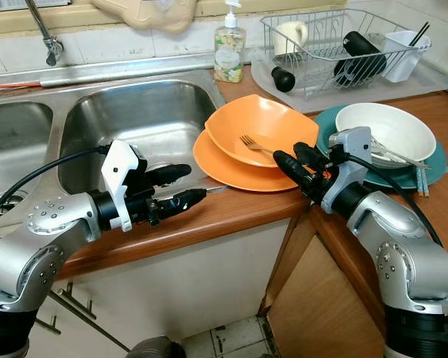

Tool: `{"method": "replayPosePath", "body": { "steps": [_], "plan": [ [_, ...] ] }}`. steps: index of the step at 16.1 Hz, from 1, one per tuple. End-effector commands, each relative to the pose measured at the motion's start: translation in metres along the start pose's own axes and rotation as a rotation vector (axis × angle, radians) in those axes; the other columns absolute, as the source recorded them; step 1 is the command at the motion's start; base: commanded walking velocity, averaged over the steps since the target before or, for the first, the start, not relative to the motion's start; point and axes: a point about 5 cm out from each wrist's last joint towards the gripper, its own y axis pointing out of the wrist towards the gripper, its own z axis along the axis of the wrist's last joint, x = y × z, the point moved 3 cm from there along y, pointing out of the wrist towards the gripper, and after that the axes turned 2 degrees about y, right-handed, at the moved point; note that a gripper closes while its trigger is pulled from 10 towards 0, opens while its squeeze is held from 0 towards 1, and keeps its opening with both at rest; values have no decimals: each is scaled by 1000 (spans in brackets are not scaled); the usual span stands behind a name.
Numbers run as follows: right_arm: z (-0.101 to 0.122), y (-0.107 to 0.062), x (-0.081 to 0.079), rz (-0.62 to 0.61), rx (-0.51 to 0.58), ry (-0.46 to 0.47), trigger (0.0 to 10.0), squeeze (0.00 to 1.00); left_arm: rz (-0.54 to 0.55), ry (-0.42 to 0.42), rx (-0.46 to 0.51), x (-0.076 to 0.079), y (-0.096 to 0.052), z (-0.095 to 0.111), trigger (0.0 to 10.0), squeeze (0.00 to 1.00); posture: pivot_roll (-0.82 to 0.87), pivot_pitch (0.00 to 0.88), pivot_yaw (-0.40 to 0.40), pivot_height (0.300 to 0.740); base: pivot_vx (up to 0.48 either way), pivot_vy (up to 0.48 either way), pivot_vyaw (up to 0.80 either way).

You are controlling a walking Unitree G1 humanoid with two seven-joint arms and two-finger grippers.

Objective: Kitchen organization

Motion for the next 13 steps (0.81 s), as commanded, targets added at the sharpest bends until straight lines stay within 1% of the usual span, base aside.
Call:
{"method": "replayPosePath", "body": {
  "steps": [1, 9, 11, 12, 13],
  "plan": [
    [5, 2, 2, 6, 12, -2, 0, 0, -8, 4, 0, 3, -1, 1, 10000, 0, -15, 0, 26, 716, 0, 0, 0],
    [9, 2, 3, 2, 40, -6, 0, 0, -27, -1, -10, 6, -1, -1, 10000, 0, -14, 0, 42, 716, 0, 0, 0],
    [13, 4, 2, -1, 60, -6, 0, 0, -33, 10, -17, 3, 1, 1, 10000, 0, -7, 0, 51, 716, 0, 0, 0],
    [15, 3, 1, -1, 74, -4, 0, 0, -29, 19, -11, 3, 5, 4, 10000, 0, 0, 0, 46, 716, 0, 0, 0],
    [15, 3, 1, -1, 74, -4, 0, 0, -29, 19, -11, 3, 5, 4, 10000, 0, 0, 0, 46, 716, 0, 0, 0]
  ]
}}
